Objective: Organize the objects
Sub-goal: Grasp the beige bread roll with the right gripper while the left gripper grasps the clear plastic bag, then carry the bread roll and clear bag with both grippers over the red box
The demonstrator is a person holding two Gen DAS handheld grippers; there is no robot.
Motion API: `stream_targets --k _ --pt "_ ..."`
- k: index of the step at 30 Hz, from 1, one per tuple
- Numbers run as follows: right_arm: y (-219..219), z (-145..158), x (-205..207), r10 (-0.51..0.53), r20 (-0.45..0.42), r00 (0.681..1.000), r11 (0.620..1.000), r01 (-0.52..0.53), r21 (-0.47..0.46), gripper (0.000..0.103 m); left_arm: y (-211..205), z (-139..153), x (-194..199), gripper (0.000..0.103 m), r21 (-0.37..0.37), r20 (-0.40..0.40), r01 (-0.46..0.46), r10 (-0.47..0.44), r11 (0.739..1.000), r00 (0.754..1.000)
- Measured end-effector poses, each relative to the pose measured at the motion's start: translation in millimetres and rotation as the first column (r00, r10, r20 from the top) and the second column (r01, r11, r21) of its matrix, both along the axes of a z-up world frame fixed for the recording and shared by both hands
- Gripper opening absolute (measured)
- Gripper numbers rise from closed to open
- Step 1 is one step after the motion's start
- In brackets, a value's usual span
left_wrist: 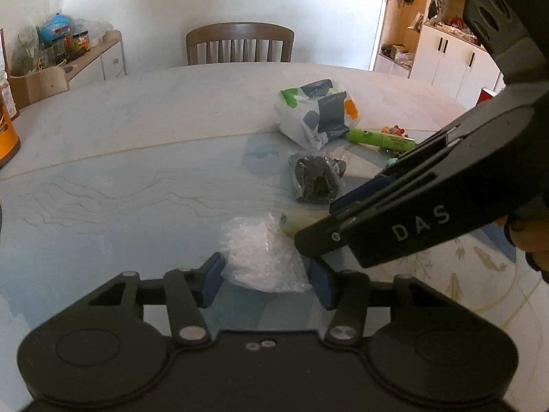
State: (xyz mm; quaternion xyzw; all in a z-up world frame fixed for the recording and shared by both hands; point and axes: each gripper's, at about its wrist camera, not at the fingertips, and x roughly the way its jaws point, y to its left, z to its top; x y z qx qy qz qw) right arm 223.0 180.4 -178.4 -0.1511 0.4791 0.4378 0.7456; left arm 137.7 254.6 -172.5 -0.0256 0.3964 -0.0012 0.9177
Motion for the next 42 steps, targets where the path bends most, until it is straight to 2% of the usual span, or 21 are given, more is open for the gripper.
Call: stream_targets --k 5,12,21,25,33,42 --pt "-3.7 -0.3 0.9 -0.023 -0.009 1.000 1.000 0.023 0.002 0.022 2.6 1.2 1.2 0.042 -0.006 -0.002 -0.016 0.016 1.000 1.000" --pt "-16.8 3.0 -1.6 -0.055 -0.008 0.998 0.998 0.055 0.020 0.021 3.5 6.8 -2.5 0.034 -0.024 0.002 -0.022 0.022 0.999 1.000" --pt "-50.7 27.4 -13.8 -0.125 -0.019 0.992 0.988 0.126 0.084 0.021 -3.4 19.6 -16.0 0.031 -0.089 0.000 -0.044 0.044 0.995 0.999" --pt "-75.9 46.5 -18.0 -0.165 -0.009 0.986 0.980 0.165 0.114 0.021 -10.7 33.2 -21.9 0.031 -0.114 0.010 -0.051 0.053 0.992 0.999" --pt "-138.3 82.9 -24.6 -0.278 0.018 0.960 0.948 0.271 0.168 0.021 -41.7 78.4 -22.8 0.031 -0.159 0.062 -0.005 0.015 0.987 0.998" --pt "-221.0 120.4 -31.1 -0.408 0.061 0.911 0.893 0.384 0.233 0.021 -101.5 119.9 -10.0 0.031 -0.189 0.126 0.118 -0.095 0.975 0.988"
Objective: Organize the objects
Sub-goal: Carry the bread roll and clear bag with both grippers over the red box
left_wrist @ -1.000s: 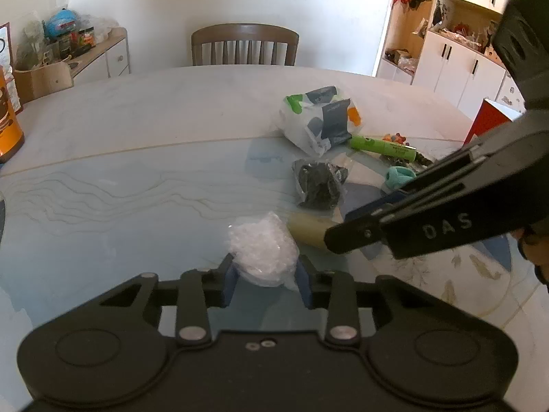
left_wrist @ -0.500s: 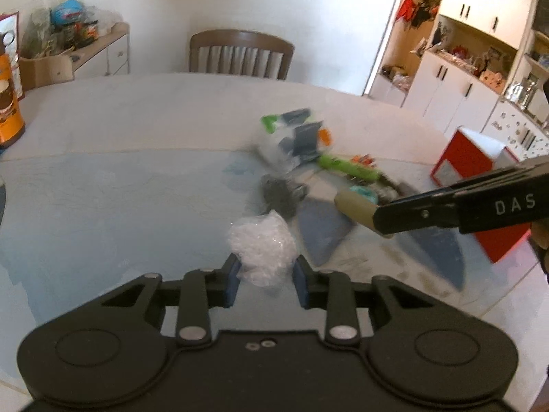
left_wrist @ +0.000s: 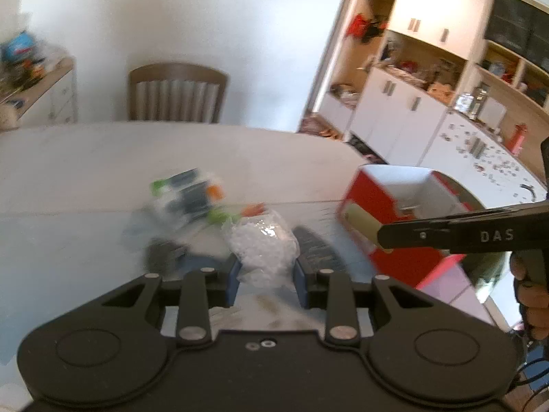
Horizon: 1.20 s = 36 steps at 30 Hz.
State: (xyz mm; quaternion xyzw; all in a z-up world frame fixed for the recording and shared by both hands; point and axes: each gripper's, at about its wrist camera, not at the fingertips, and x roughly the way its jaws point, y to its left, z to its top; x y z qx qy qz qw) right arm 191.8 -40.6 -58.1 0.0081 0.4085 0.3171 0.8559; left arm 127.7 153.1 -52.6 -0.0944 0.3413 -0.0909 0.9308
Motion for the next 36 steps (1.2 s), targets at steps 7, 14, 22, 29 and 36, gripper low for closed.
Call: stream_targets --k 7,14,22,29,36 --pt "-63.2 19.6 0.9 -0.077 0.041 0.996 0.997 0.076 0.031 0.021 -58.7 17.1 15.1 0.031 -0.001 0.036 0.087 -0.087 0.996 0.996" --pt "-116.7 27.1 7.4 -0.132 0.081 0.988 0.991 0.131 0.012 0.012 -116.8 20.5 33.6 0.031 0.024 0.051 0.156 -0.157 0.987 0.986" --pt "-167.3 -1.3 16.0 -0.084 0.062 0.995 0.992 0.089 -0.088 0.013 -136.7 4.7 40.7 0.032 0.026 -0.005 0.131 -0.130 0.991 0.991" --pt "-219.5 -26.9 -8.4 -0.160 0.007 0.987 0.973 0.158 -0.167 0.013 -150.1 -15.2 41.1 0.032 0.030 -0.071 0.175 -0.173 0.984 0.982" --pt "-257.6 -64.2 -31.4 -0.257 -0.101 0.961 0.948 0.230 -0.221 0.022 -158.0 -19.7 47.1 0.032 0.027 -0.083 0.211 -0.208 0.977 0.974"
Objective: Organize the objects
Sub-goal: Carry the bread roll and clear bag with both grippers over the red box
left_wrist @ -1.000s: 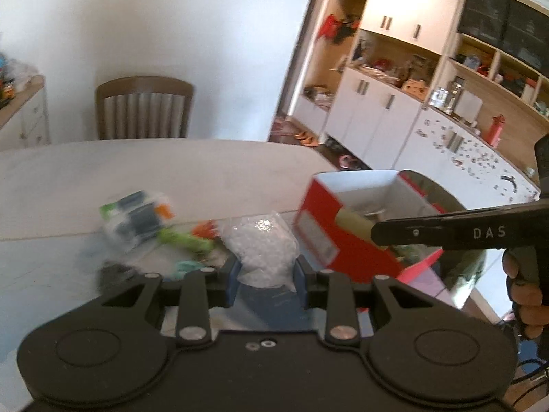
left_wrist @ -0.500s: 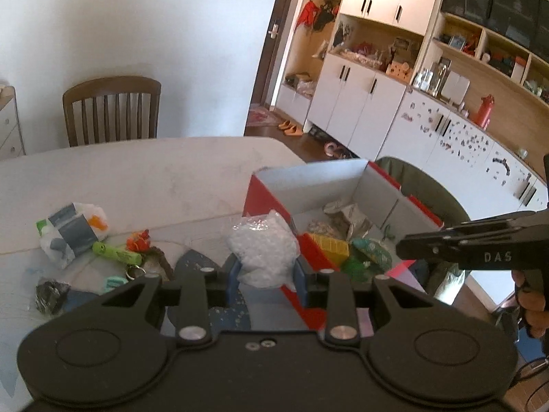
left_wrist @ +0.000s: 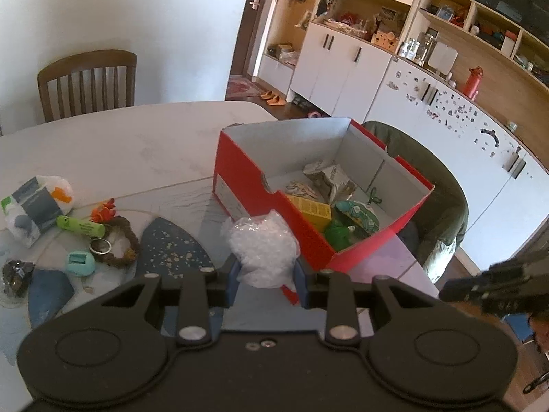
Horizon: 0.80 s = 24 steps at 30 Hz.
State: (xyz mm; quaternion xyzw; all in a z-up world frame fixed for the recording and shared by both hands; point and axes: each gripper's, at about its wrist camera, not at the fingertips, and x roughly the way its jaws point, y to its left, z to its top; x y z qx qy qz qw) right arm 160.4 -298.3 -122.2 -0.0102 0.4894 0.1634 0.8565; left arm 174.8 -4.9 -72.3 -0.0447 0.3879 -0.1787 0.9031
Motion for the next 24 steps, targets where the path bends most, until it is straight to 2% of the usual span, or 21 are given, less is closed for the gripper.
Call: stream_targets --k 3,5,6,9,15,24 --pt "1.0 -18.2 1.9 -0.010 -0.017 1.000 1.000 0.010 -0.015 0.034 -1.8 -1.1 0.7 0.032 0.008 -0.006 0.011 -0.010 1.000 1.000" --pt "2.3 -26.9 5.9 -0.010 -0.018 1.000 1.000 0.010 0.002 0.059 -2.0 -1.9 0.5 0.032 0.015 -0.011 0.012 -0.012 1.000 1.000" --pt "4.0 -29.9 7.2 -0.007 -0.010 1.000 1.000 0.007 0.005 0.061 -1.6 -2.7 0.3 0.032 0.019 -0.016 0.011 -0.011 1.000 1.000" --pt "11.1 -36.9 15.3 -0.002 0.001 1.000 1.000 0.002 0.017 0.061 0.4 -4.6 -1.1 0.032 0.027 -0.029 0.003 -0.003 1.000 1.000" --pt "26.2 -60.6 32.8 -0.015 -0.033 0.999 1.000 0.016 0.005 0.061 5.3 -5.5 -3.2 0.032 0.039 -0.041 -0.009 0.011 0.999 0.999" --pt "40.7 -72.4 37.6 -0.099 -0.026 0.995 0.993 0.097 -0.066 0.061 9.8 -5.7 -5.5 0.032 0.035 -0.042 -0.018 0.020 0.999 0.999"
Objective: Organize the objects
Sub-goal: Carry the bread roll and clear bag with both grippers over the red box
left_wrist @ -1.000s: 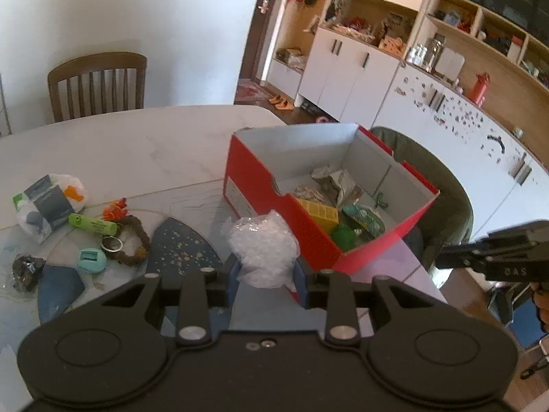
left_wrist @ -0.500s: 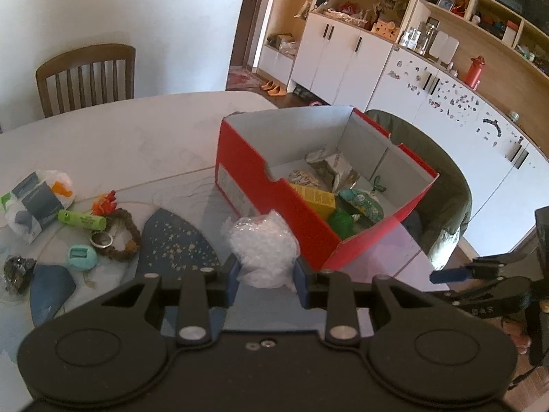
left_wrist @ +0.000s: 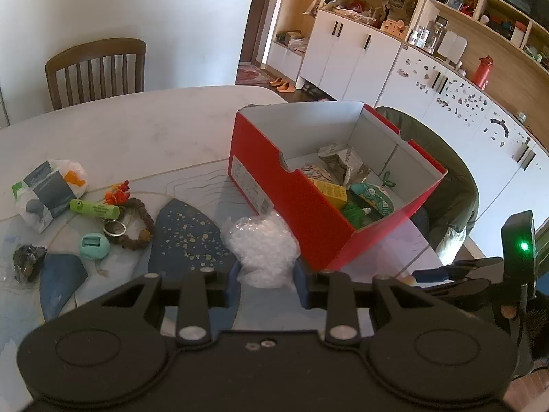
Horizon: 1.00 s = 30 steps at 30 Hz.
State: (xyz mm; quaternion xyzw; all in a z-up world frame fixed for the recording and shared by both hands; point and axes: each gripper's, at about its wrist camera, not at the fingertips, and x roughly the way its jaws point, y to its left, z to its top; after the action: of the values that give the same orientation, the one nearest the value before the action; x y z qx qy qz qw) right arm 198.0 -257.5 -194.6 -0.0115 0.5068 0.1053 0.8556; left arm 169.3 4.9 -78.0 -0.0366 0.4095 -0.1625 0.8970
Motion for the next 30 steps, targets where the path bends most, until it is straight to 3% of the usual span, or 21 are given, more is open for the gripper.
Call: stream_targets --k 4,7,13,24,30 --pt "3.6 -0.3 0.3 -0.004 0.001 1.000 1.000 0.004 -0.020 0.061 0.7 -0.1 0.0 0.032 -0.001 0.001 0.002 -0.002 1.000 1.000" --pt "4.7 0.6 -0.2 0.000 -0.001 1.000 1.000 0.000 -0.022 0.051 2.1 -0.7 1.0 0.032 -0.009 -0.003 0.001 -0.001 1.000 1.000" --pt "2.3 13.2 -1.8 -0.001 0.011 1.000 1.000 0.001 -0.021 0.050 -1.5 1.5 5.1 0.032 -0.027 0.001 0.011 -0.011 1.000 1.000" --pt "-11.1 114.0 1.9 0.056 0.171 0.984 0.997 -0.065 0.045 0.050 -31.0 30.0 23.8 0.032 -0.081 0.093 0.059 -0.051 0.995 0.994" --pt "-21.3 146.2 24.4 0.070 0.240 0.968 0.994 -0.088 0.062 0.050 -53.2 46.2 43.3 0.032 -0.080 0.146 0.078 -0.066 0.994 0.987"
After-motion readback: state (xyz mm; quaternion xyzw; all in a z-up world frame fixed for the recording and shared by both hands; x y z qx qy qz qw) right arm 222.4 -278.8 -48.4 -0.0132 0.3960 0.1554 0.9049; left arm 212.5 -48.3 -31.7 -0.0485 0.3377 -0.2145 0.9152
